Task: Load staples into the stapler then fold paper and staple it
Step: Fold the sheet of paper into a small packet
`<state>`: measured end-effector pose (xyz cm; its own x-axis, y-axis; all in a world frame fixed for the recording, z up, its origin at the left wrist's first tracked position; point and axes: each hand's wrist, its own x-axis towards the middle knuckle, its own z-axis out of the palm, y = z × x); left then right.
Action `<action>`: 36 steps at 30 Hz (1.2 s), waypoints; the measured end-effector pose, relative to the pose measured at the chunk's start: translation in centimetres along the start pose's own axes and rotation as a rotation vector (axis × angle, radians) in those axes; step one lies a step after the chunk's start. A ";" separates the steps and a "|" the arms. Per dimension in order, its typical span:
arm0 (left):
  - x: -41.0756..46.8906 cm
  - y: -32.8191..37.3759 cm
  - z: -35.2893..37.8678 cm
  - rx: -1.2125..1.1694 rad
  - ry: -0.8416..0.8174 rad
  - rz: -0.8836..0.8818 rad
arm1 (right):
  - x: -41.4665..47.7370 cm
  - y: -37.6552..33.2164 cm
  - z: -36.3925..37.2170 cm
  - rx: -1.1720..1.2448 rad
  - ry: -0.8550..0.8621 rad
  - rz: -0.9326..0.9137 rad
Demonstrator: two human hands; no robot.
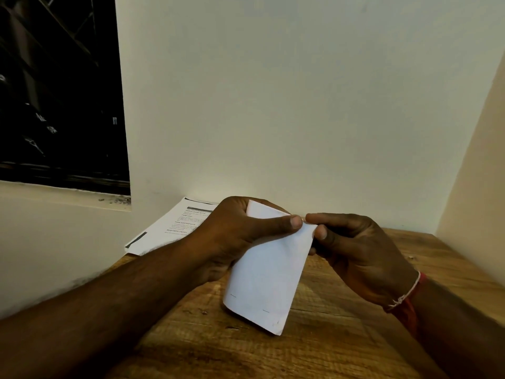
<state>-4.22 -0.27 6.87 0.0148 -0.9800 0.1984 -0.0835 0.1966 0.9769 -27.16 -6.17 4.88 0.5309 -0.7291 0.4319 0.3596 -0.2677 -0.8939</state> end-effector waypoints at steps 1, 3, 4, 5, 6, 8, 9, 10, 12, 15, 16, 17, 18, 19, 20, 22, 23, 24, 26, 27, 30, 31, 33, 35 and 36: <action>0.0 0.0 0.0 0.000 0.002 -0.002 | 0.0 0.0 0.0 -0.006 -0.002 -0.004; 0.0 0.0 -0.1 -0.006 0.005 -0.006 | 0.0 0.0 0.1 -0.017 -0.006 -0.006; 0.1 -0.2 -0.1 -0.009 0.002 -0.005 | 0.0 0.0 0.0 -0.021 -0.007 -0.006; 0.2 -0.3 -0.2 -0.008 0.000 -0.003 | 0.1 0.0 0.0 -0.024 -0.012 -0.007; 0.2 -0.3 -0.2 -0.001 0.003 -0.002 | 0.1 0.0 -0.1 -0.027 -0.018 -0.009; 0.2 -0.2 -0.2 0.024 0.021 0.004 | 0.2 0.0 -0.2 -0.025 -0.011 -0.012; 0.2 -0.1 -0.1 0.033 0.042 0.014 | 0.2 0.1 -0.3 -0.018 0.005 -0.017; 0.1 0.0 -0.1 0.045 0.069 0.037 | 0.2 0.1 -0.3 -0.021 0.022 -0.027; 0.1 0.0 -0.1 0.140 0.130 0.132 | 0.0 0.0 -0.2 -0.118 0.057 -0.064; -0.2 0.2 0.0 0.358 0.218 0.293 | -0.2 -0.2 0.6 -0.391 0.124 -0.153; -0.3 0.3 0.2 0.401 0.226 0.327 | -0.3 -0.2 0.8 -0.455 0.141 -0.177; -0.4 0.4 0.3 0.422 0.226 0.348 | -0.3 -0.1 0.9 -0.492 0.151 -0.194; -0.4 0.4 0.5 0.420 0.225 0.366 | -0.3 -0.1 1.0 -0.502 0.160 -0.207; -0.3 0.2 0.5 0.399 0.222 0.382 | -0.2 -0.1 0.9 -0.497 0.169 -0.221; -0.1 0.1 0.4 0.364 0.222 0.397 | 0.0 -0.1 0.6 -0.490 0.182 -0.234; 0.3 -0.2 -0.1 0.270 0.245 0.414 | 0.4 0.0 -0.3 -0.471 0.228 -0.254; 0.6 -0.3 -0.4 0.220 0.259 0.418 | 0.6 0.0 -0.7 -0.460 0.247 -0.261; 0.8 -0.4 -0.7 0.178 0.273 0.421 | 0.8 0.1 -1.0 -0.453 0.261 -0.261; 1.1 -0.3 -0.9 0.131 0.287 0.422 | 0.9 0.2 -1.3 -0.442 0.278 -0.252; 1.2 -0.3 -1.0 0.111 0.286 0.420 | 0.9 0.2 -1.3 -0.435 0.286 -0.249; 1.5 -0.5 -0.9 0.042 0.285 0.408 | 1.0 0.3 -1.4 -0.414 0.290 -0.244; 1.5 -0.6 -0.9 0.016 0.286 0.404 | 1.0 0.3 -1.4 -0.409 0.290 -0.247; 1.5 -0.6 -0.9 -0.039 0.280 0.400 | 1.1 0.3 -1.4 -0.403 0.292 -0.259; 1.3 -0.5 -0.9 -0.038 0.280 0.411 | 1.1 0.4 -1.3 -0.417 0.305 -0.270; 1.2 -0.4 -0.9 -0.002 0.283 0.431 | 1.0 0.3 -1.3 -0.435 0.315 -0.274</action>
<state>-3.28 -1.48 6.78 0.2482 -0.7632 0.5965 -0.1391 0.5813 0.8017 -27.53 -7.81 4.83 0.1866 -0.7307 0.6568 0.0690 -0.6571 -0.7506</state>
